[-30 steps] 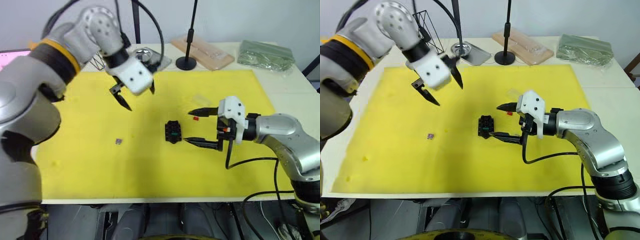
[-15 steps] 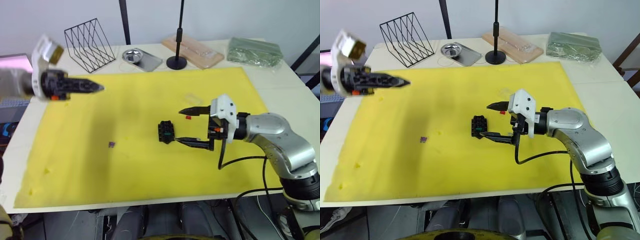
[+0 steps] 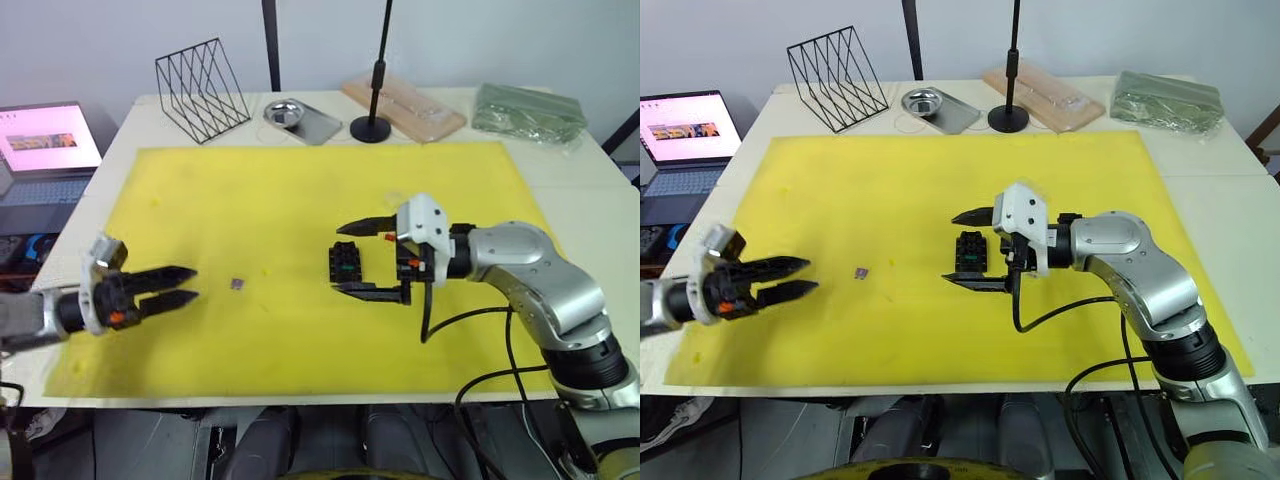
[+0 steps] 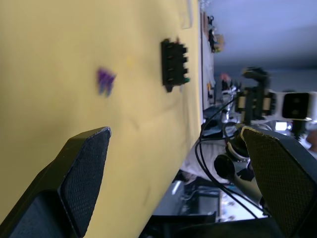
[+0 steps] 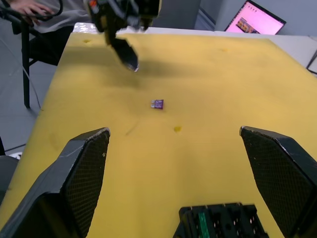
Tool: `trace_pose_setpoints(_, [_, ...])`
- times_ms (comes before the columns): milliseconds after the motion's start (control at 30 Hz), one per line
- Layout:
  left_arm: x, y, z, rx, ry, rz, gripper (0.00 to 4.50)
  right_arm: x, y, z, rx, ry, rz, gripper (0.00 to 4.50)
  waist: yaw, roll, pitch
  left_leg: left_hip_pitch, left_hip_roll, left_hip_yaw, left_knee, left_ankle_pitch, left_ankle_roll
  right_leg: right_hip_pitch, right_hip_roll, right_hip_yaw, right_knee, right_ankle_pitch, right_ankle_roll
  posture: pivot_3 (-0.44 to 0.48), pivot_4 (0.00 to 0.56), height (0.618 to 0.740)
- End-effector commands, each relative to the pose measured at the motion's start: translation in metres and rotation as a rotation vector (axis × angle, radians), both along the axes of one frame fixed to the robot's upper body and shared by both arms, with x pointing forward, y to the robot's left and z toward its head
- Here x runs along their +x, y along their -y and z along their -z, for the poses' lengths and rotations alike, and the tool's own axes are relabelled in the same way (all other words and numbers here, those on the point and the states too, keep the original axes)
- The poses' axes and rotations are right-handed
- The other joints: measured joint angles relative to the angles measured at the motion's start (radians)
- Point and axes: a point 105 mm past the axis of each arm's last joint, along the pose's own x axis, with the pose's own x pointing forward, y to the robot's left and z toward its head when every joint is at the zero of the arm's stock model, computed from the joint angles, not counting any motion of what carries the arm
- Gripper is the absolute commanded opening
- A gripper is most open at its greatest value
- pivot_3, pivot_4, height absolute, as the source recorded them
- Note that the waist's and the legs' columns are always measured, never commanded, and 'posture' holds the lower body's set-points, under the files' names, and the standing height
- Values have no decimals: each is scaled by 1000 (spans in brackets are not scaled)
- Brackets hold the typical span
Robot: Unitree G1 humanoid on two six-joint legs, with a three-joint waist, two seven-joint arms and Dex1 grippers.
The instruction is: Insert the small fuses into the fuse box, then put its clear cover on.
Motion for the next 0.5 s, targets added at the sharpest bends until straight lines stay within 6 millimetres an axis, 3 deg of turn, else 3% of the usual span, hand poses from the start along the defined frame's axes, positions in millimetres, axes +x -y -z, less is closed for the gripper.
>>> trace_pose_setpoints(33, [4,5,-10,1,47,-1,4475,-1,-3,-10,11,44,-22,4500,3,-1,-1,1,0,0,0,0,0,0,0,0,0,0,0,0,150,740])
trace_pose_setpoints(267, [29,22,4,-10,62,-55,4475,-1,-1,-8,1,47,-10,4500,6,-1,-1,5,0,2,-1,-1,-1,4,0,2,0,0,0,0,150,740])
trace_pose_setpoints(500, [40,36,13,-3,61,-46,4475,-2,4,-11,-11,57,11,4500,12,-1,-1,5,0,3,-1,-1,-2,4,0,3,0,0,0,0,150,740])
